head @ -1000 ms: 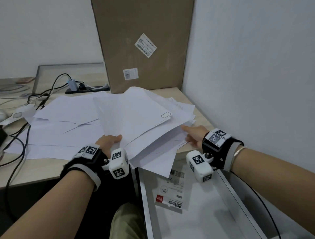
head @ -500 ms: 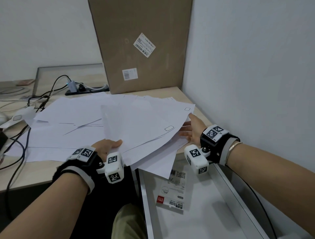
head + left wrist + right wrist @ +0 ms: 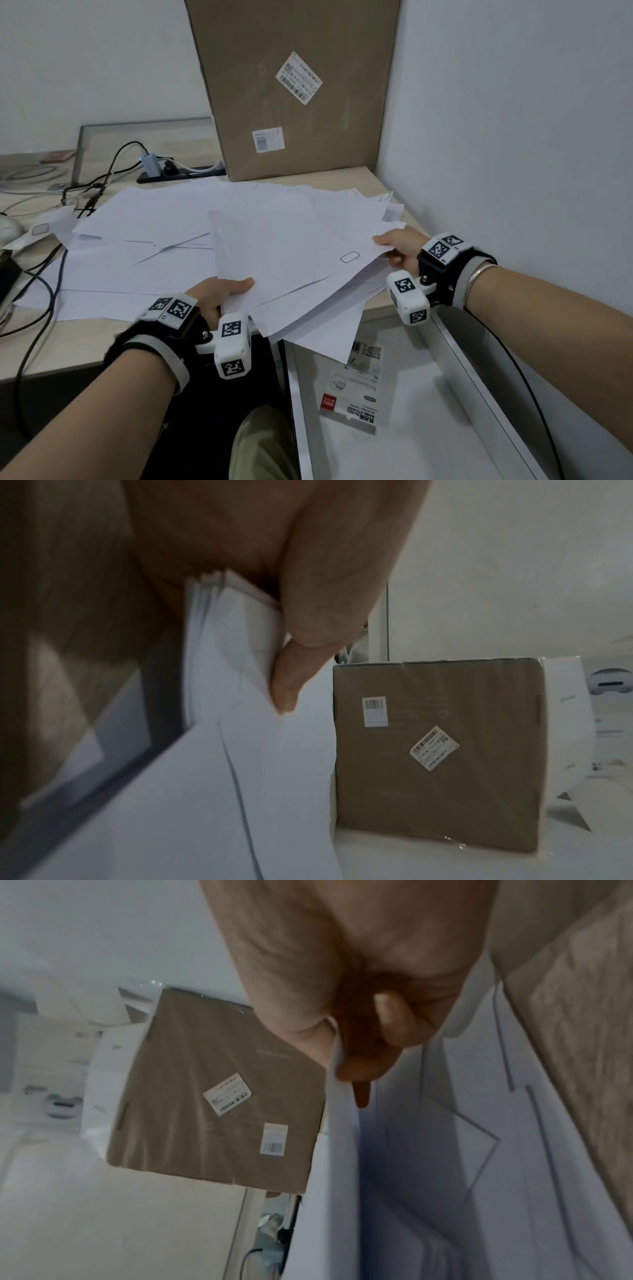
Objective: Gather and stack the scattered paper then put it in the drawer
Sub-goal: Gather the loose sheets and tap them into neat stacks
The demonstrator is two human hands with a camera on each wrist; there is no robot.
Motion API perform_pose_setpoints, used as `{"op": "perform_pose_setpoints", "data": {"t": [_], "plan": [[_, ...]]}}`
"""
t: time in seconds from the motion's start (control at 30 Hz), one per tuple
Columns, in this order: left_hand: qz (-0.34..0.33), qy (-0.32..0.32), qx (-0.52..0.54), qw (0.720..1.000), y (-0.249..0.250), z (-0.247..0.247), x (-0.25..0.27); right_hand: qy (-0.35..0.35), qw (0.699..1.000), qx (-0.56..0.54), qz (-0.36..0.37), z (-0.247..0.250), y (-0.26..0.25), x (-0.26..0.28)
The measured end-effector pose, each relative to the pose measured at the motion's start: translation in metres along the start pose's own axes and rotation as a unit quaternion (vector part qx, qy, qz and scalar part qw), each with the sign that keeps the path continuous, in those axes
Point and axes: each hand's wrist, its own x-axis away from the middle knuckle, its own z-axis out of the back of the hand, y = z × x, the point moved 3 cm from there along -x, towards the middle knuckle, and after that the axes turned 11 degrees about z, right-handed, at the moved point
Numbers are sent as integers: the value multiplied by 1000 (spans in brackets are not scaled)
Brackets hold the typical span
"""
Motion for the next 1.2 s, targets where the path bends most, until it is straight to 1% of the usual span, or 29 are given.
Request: {"op": "perform_pose_setpoints", "data": {"t": [0.07,0.13,0.23,0.27,0.33,0.4,0.43,0.57,0.6,0.67,0.73,0.8,0.9,0.97,1.03,1.07,1.13,1.2], "plan": [[7,-3,0,1000,0,-1,4,18,998,46,24,0,-6,-4],[3,1,25,1000,1,0,3,36,993,98,62,0,-21,-4],[4,5,39,999,0,3,5,45,983,127,122,3,-41,-1],[5,8,32,999,0,3,2,55,981,127,136,7,-45,0],[1,22,32,999,2,1,5,99,975,113,162,19,-49,4],[1,39,24,999,5,-2,11,144,969,83,183,30,-53,9],[3,53,21,998,5,-3,13,154,967,65,193,34,-55,11],[-10,85,-22,996,6,-3,14,150,964,7,217,35,-63,25],[-1,93,-21,995,6,-2,12,147,964,-6,219,34,-66,27],[-12,92,-33,995,7,-3,18,126,968,-33,212,29,-69,35],[-10,82,-51,995,7,-4,16,92,974,-29,207,22,-70,42],[-18,96,-55,994,7,-5,18,88,973,-6,215,20,-70,45],[-7,101,-54,993,6,-7,15,132,964,12,231,33,-75,48],[-3,110,-64,992,6,-8,15,202,946,23,251,51,-81,49],[-7,100,-58,993,6,-9,14,273,924,35,265,70,-89,53],[-3,97,-54,994,6,-9,12,298,915,29,271,77,-94,53],[-8,106,-42,993,6,-9,13,325,900,0,289,83,-107,57],[-16,112,-38,993,6,-8,16,337,892,-40,298,83,-120,59]]}}
